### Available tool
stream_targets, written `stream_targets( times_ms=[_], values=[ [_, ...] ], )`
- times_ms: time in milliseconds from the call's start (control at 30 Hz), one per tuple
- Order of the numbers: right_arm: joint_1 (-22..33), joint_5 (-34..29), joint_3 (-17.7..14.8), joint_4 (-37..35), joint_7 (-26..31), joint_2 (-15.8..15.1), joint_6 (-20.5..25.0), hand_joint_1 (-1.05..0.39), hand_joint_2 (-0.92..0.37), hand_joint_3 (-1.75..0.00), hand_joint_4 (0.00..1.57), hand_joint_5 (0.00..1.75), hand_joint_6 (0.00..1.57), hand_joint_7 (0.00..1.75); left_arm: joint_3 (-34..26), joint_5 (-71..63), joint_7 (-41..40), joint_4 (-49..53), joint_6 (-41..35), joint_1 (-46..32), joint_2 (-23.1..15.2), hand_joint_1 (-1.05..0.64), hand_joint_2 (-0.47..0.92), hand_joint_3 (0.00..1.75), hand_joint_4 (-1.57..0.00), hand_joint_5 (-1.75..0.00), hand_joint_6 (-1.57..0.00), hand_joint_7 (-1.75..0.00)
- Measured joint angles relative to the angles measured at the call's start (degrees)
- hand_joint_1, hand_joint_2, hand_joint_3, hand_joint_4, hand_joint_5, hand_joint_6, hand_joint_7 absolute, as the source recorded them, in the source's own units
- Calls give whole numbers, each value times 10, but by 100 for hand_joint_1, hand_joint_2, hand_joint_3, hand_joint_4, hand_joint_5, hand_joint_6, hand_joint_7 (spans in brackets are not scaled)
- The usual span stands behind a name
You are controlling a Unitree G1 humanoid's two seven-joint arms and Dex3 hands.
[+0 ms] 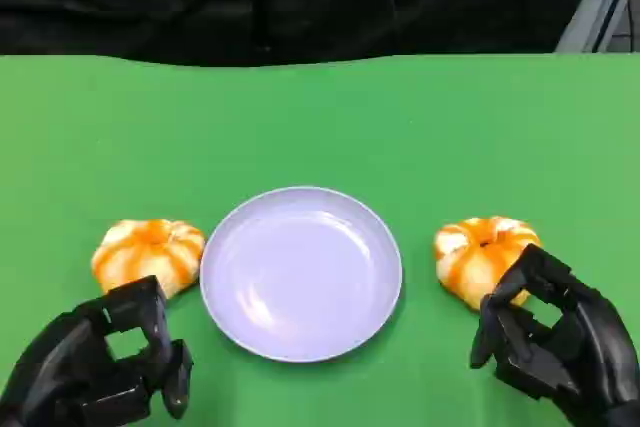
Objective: Grasp the bread from the table and place it into the plate.
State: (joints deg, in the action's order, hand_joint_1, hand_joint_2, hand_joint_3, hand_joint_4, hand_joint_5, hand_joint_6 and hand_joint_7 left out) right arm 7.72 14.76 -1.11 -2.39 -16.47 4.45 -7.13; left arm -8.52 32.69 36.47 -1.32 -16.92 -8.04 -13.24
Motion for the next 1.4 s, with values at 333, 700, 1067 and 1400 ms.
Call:
stream_targets(
  times_ms=[333,700,1067,1400],
  values=[
    [0,0,0,0,0,0,0,-13,-68,-98,83,175,63,166,0,0,0,0,0,0,0,4,68,128,-90,-175,-71,-175],
    [0,-1,0,2,1,0,0,-13,-68,-98,82,175,63,167,0,0,0,0,0,0,1,4,68,127,-91,-175,-71,-175],
    [1,-1,1,7,3,0,1,-14,-68,-97,82,175,63,167,-3,-26,-21,0,40,-2,17,3,61,117,-56,-171,-58,-149],
    [1,0,0,8,3,0,2,-14,-68,-97,81,175,62,167,28,-363,-170,12,323,0,-13,-72,92,32,-21,-10,-42,0]
  ],
)
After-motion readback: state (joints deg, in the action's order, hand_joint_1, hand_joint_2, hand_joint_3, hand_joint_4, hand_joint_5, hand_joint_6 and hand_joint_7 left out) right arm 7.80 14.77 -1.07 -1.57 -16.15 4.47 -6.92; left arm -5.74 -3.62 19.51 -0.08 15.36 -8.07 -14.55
